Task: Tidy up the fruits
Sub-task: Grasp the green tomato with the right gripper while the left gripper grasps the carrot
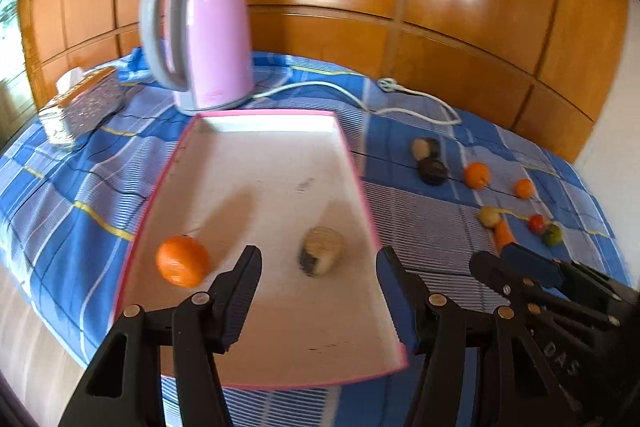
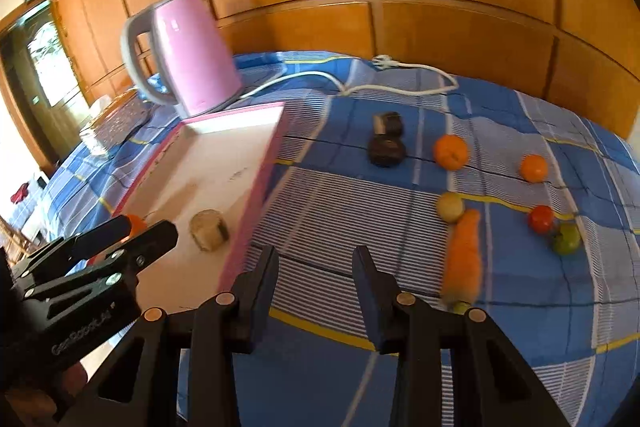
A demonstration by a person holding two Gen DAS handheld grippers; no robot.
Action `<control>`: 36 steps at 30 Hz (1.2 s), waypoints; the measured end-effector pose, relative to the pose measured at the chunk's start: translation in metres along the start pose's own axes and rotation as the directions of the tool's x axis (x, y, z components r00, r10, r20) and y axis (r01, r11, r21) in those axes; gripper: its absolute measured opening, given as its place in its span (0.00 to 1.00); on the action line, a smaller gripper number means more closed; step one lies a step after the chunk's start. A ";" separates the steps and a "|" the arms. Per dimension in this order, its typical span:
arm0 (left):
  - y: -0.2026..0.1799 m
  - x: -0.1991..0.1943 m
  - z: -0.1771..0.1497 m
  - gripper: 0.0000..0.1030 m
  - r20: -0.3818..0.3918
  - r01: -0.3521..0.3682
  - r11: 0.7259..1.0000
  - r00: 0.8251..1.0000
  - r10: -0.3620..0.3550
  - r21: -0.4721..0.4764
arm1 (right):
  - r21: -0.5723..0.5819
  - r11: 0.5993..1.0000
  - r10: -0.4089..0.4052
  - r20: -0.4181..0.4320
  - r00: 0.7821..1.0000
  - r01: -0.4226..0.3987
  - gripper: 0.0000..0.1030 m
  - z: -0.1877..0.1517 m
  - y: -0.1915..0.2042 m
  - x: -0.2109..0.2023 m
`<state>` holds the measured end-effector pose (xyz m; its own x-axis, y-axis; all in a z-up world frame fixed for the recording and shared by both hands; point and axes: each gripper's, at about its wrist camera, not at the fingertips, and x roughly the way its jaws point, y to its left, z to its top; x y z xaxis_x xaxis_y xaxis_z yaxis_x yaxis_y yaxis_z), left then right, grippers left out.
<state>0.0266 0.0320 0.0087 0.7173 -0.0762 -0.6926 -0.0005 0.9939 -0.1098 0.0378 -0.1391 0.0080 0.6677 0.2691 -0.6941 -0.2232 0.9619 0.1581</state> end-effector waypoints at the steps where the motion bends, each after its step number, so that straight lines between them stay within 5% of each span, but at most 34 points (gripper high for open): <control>1: -0.005 0.000 0.000 0.58 -0.003 0.013 1.000 1.000 -0.013 0.013 | 0.013 1.000 -0.010 0.000 1.000 0.010 0.38 -0.001 -0.005 -0.001; 16: -0.076 0.013 -0.006 0.58 -0.083 0.201 0.967 0.978 -0.190 0.159 | 0.244 0.951 -0.191 -0.019 0.981 0.190 0.38 -0.028 -0.125 -0.023; 36: -0.154 0.056 -0.005 0.49 -0.209 0.327 0.917 0.936 -0.282 0.227 | 0.296 0.913 -0.275 -0.058 0.960 0.280 0.38 -0.026 -0.182 -0.010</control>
<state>0.0639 -0.1258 -0.0166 0.5258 -0.3683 -0.7667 0.3924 0.9048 -0.1655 0.0533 -0.3183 -0.0324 0.6608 -0.0091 -0.7505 0.1932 0.9683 0.1584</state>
